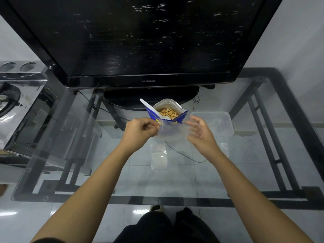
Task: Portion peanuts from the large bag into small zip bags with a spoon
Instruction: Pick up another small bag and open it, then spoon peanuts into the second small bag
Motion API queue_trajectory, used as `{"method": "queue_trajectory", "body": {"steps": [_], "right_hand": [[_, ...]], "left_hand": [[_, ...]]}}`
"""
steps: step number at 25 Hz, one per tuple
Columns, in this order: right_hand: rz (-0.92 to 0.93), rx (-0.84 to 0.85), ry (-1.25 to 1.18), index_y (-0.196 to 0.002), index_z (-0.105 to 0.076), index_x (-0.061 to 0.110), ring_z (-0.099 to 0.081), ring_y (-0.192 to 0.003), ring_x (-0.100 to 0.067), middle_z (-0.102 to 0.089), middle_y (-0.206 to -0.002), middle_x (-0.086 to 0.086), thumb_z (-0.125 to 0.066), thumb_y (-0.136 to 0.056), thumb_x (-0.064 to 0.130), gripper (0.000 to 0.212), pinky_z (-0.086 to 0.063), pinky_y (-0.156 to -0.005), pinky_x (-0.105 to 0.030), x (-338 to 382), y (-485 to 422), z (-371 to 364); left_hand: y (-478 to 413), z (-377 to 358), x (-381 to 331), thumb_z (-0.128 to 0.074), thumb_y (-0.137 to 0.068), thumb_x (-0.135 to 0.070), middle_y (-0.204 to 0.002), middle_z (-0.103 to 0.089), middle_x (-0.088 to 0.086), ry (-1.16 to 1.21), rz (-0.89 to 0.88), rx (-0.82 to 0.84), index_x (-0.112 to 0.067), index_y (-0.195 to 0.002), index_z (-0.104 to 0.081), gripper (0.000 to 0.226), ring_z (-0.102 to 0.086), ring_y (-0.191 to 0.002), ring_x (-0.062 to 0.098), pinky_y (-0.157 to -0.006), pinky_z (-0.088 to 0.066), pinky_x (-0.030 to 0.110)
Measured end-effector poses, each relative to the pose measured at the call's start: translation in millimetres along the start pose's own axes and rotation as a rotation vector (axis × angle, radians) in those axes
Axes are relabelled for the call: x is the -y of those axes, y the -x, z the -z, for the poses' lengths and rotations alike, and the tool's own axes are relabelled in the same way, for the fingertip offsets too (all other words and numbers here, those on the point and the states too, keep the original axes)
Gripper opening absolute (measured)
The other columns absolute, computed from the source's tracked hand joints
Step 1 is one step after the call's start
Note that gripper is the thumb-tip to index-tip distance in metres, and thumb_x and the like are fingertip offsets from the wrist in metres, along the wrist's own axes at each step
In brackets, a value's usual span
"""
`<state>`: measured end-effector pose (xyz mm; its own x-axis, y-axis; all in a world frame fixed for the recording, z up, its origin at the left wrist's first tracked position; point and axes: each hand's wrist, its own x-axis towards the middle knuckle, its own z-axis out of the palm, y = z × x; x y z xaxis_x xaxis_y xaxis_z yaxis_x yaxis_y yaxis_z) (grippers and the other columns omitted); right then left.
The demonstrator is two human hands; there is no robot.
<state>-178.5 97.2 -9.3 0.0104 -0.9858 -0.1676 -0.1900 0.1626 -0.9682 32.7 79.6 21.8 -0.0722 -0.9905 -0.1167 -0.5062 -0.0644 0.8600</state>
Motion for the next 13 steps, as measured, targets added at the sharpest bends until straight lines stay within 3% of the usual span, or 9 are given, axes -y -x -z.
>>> {"method": "queue_trajectory", "body": {"steps": [1, 3, 6, 9, 13], "right_hand": [[0.12, -0.068, 0.169, -0.126, -0.044, 0.024, -0.046, -0.117, -0.009, -0.05, -0.122, 0.009, -0.065, -0.081, 0.007, 0.052, -0.038, -0.097, -0.018, 3, 0, -1], [0.369, -0.026, 0.462, -0.131, -0.043, 0.02, -0.037, -0.121, -0.004, -0.042, -0.128, 0.012, -0.076, -0.074, 0.033, 0.067, -0.027, -0.1, -0.009, 11, -1, -6], [0.454, 0.075, 0.687, -0.133, -0.043, 0.019, -0.037, -0.122, -0.011, -0.047, -0.132, 0.006, -0.077, -0.062, 0.053, 0.086, -0.027, -0.102, -0.018, 17, -9, -17], [0.505, -0.016, 0.703, -0.124, -0.054, 0.019, -0.048, -0.112, -0.016, -0.06, -0.118, 0.002, -0.077, -0.063, 0.049, 0.072, -0.036, -0.095, -0.025, 13, -15, -24], [0.495, -0.041, 0.584, -0.113, -0.059, 0.017, -0.049, -0.099, -0.008, -0.062, -0.107, 0.006, -0.069, -0.068, 0.05, 0.056, -0.034, -0.086, -0.011, 9, -19, -28]], "left_hand": [[-1, -1, -2, -0.065, -0.082, -0.008, -0.068, -0.069, -0.004, 0.014, 0.004, 0.003, -0.019, -0.08, -0.069, 0.012, -0.065, -0.062, 0.005, -0.066, -0.055, 0.019], [-5, -3, -6, -0.065, -0.082, -0.006, -0.066, -0.068, -0.003, 0.054, 0.012, 0.025, -0.021, -0.078, -0.069, 0.015, -0.065, -0.063, 0.009, -0.064, -0.054, 0.018], [-12, -5, -8, -0.066, -0.081, -0.004, -0.063, -0.066, -0.002, 0.137, 0.034, 0.06, -0.023, -0.077, -0.07, 0.02, -0.063, -0.06, 0.008, -0.059, -0.051, 0.015], [-15, -6, -9, -0.067, -0.08, -0.003, -0.061, -0.065, -0.003, 0.162, 0.042, 0.064, -0.018, -0.081, -0.072, 0.016, -0.062, -0.057, 0.006, -0.06, -0.052, 0.016], [-21, -6, -7, -0.067, -0.08, -0.004, -0.06, -0.066, -0.002, 0.178, 0.063, 0.086, -0.016, -0.087, -0.07, 0.015, -0.063, -0.058, 0.006, -0.062, -0.052, 0.019]]}}
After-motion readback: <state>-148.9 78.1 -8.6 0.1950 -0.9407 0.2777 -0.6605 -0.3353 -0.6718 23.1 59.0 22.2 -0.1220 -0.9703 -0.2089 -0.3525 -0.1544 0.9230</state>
